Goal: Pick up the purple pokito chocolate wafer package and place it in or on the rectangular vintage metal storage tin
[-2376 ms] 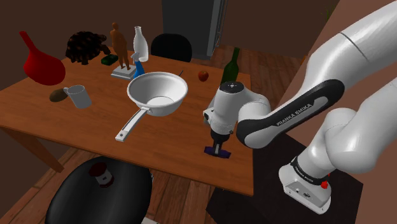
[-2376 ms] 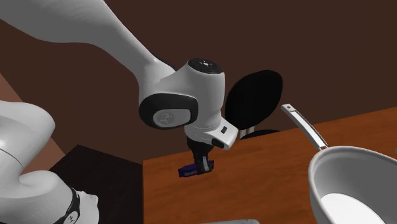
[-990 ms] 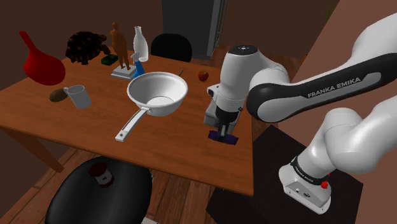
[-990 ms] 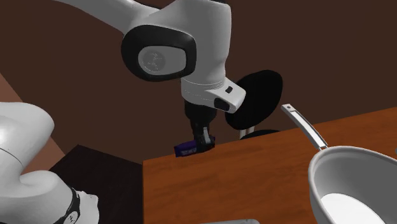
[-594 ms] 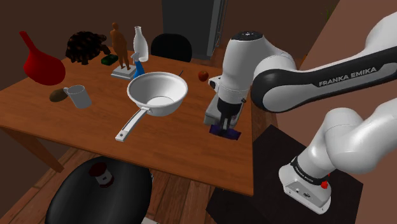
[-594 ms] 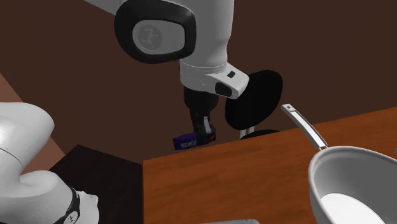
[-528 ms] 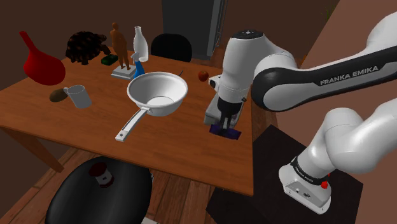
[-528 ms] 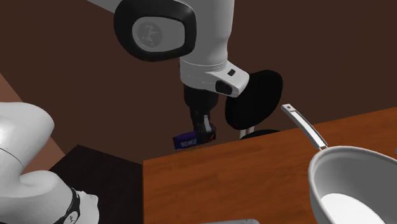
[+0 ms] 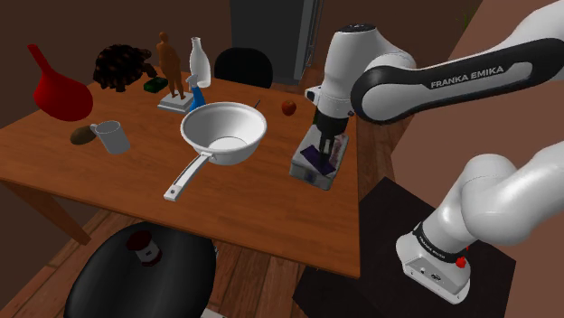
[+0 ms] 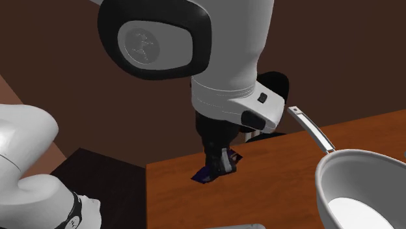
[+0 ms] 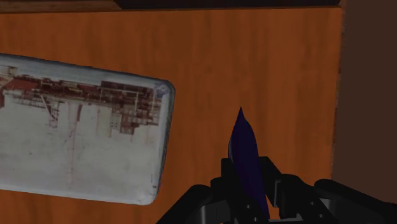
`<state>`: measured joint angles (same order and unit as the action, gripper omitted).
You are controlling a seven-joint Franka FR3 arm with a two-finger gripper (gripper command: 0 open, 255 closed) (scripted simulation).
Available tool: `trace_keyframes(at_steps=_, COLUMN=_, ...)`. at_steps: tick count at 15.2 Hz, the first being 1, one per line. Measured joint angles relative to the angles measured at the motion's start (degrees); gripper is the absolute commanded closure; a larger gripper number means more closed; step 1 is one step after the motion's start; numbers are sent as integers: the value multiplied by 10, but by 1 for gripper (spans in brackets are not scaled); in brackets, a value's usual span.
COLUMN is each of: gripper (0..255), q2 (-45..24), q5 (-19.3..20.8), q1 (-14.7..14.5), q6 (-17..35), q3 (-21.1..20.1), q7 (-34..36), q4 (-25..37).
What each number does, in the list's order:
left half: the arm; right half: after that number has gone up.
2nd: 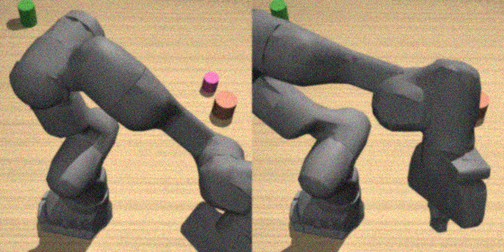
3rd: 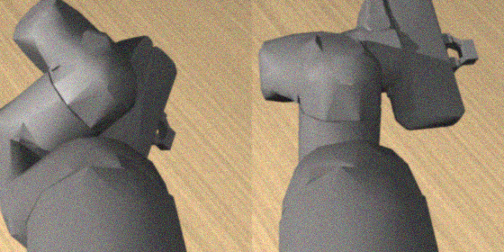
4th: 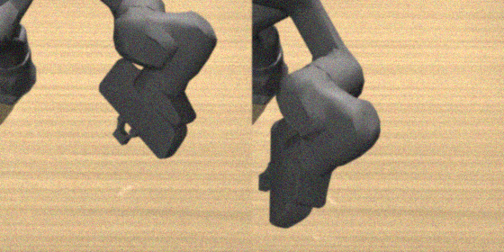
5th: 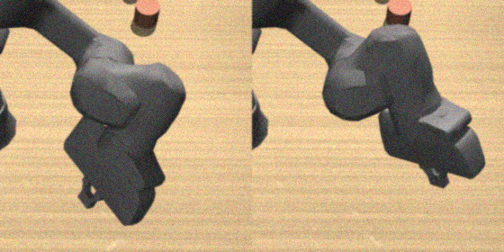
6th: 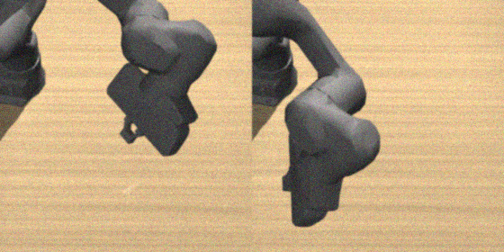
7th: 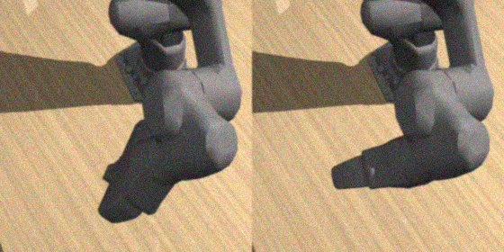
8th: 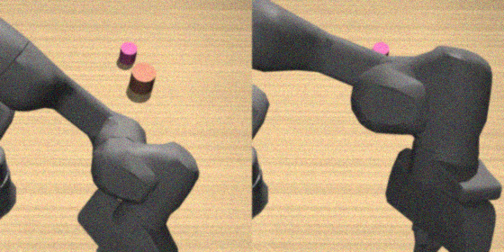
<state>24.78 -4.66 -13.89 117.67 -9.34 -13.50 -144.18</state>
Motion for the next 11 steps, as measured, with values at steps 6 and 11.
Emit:
trace_keyframes(at_steps=6, gripper=255, q2=-29, q5=32, q1=41, q6=1, q3=57, q7=-76, q4=27)
trace_keyframes(at_steps=11, gripper=255, q2=-83, q5=54, q1=74, q6=5, q3=105, q7=-144, q4=76)
